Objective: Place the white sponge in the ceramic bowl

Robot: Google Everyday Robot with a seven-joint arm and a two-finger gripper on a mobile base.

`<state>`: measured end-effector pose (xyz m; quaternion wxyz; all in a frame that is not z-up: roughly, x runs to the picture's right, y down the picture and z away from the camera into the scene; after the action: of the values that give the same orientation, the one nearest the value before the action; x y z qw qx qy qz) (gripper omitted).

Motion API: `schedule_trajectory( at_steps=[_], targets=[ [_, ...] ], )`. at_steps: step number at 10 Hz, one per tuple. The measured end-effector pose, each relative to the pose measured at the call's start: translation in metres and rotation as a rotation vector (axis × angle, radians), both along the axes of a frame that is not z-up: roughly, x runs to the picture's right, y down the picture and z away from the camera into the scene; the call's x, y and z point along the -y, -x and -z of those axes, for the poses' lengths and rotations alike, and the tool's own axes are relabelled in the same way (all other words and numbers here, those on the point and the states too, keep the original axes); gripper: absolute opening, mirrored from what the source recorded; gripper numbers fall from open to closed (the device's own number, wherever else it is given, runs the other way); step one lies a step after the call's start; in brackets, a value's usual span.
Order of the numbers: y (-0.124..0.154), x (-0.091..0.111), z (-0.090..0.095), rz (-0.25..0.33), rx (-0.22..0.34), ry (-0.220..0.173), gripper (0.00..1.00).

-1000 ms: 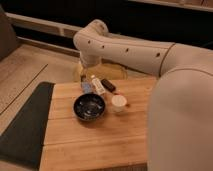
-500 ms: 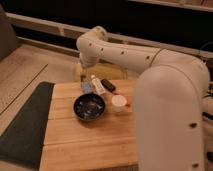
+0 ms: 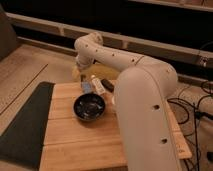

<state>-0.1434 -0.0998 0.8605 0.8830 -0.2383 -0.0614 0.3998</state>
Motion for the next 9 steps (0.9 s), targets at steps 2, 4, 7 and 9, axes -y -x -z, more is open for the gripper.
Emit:
schedule_trajectory(
  at_steps=[2,4,7,9],
  targets=[
    [-0.003,0.0,0.0,0.006,-0.009,-0.001,0.65],
    [0.014,-0.011,-0.011,0.051,-0.012,0.02,0.65],
    [0.048,-0.034,-0.038,0.113,0.017,0.076,0.65],
    [0.054,-0.044,-0.062,0.143,-0.005,0.112,0.65]
  ],
)
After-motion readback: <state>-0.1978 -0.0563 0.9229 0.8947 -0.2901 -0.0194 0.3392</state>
